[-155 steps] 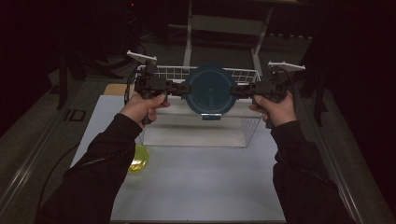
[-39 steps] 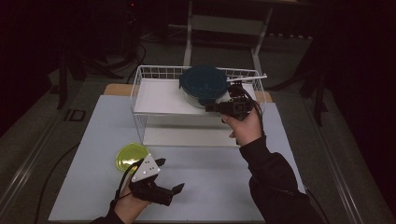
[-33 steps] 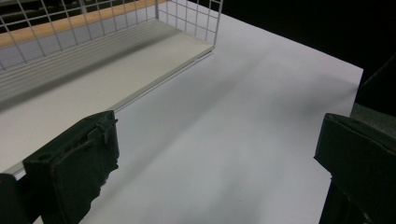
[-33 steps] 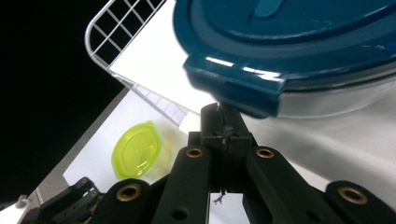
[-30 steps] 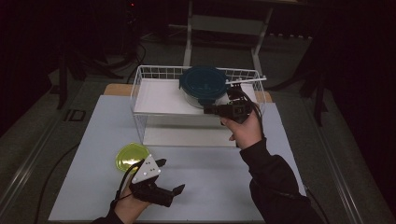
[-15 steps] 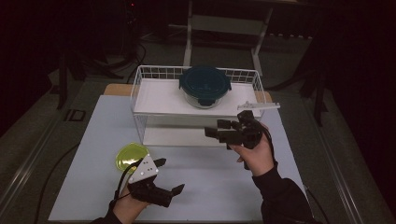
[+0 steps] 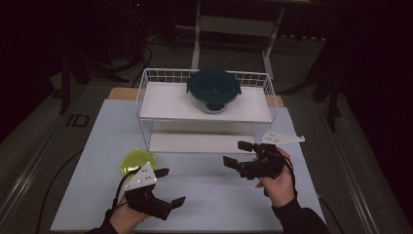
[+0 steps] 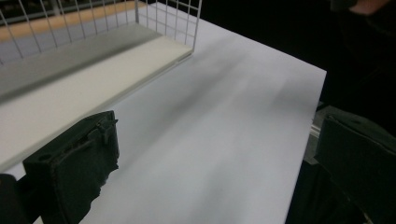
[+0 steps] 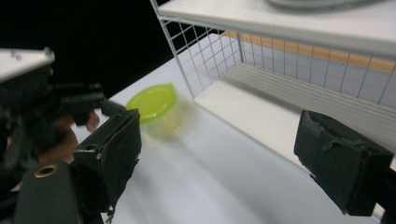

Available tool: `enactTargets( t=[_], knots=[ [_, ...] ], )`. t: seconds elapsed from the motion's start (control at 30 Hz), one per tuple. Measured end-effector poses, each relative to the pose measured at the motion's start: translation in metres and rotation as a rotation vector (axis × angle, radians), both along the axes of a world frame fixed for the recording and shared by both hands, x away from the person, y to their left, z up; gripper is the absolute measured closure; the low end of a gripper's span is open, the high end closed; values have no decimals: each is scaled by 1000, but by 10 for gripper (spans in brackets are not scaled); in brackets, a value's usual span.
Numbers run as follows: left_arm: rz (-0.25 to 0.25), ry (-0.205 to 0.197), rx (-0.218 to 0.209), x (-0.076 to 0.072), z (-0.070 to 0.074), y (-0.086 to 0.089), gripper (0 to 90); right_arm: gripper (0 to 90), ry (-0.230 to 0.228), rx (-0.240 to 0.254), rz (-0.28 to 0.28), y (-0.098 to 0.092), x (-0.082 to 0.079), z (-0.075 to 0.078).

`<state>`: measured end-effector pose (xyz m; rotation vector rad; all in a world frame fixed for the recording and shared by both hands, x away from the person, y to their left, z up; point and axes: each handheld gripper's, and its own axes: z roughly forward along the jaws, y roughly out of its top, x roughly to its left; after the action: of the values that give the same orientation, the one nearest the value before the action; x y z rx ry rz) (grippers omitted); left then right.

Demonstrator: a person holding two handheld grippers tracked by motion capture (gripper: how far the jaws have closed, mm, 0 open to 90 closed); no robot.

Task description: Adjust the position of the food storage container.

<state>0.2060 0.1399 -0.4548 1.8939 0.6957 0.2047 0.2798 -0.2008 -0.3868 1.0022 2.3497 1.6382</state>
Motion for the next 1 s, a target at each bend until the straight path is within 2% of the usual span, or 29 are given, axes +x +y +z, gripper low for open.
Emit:
enactTargets(
  t=[0.03, 0.2, 0.3, 0.5, 0.67, 0.87, 0.93, 1.0],
  knots=[
    [15, -4, 9, -1, 1, 5, 0, 144, -5, -1, 4, -2, -4, -4],
    [28, -11, 44, -2, 3, 21, 0, 145, -28, 8, 11, -8, -18, -19],
    [40, -23, 58, -4, 3, 30, 0, 145, -20, 25, 9, -14, -24, -27],
    [81, -12, 74, -3, -2, 49, 2, 145, -14, 30, -8, -29, -35, -36],
    [95, -2, 93, -3, -7, 63, 52, 146, -9, 25, -21, -42, -45, -42],
    [113, 3, 89, -2, -9, 80, 146, 146, -21, 46, -30, -56, -57, -43],
    [124, 9, 92, -2, -10, 87, 165, 146, -22, 39, -37, -60, -61, -44],
    [129, 19, 90, -1, -11, 95, 212, 147, -21, 51, -41, -63, -64, -46]
  ],
)
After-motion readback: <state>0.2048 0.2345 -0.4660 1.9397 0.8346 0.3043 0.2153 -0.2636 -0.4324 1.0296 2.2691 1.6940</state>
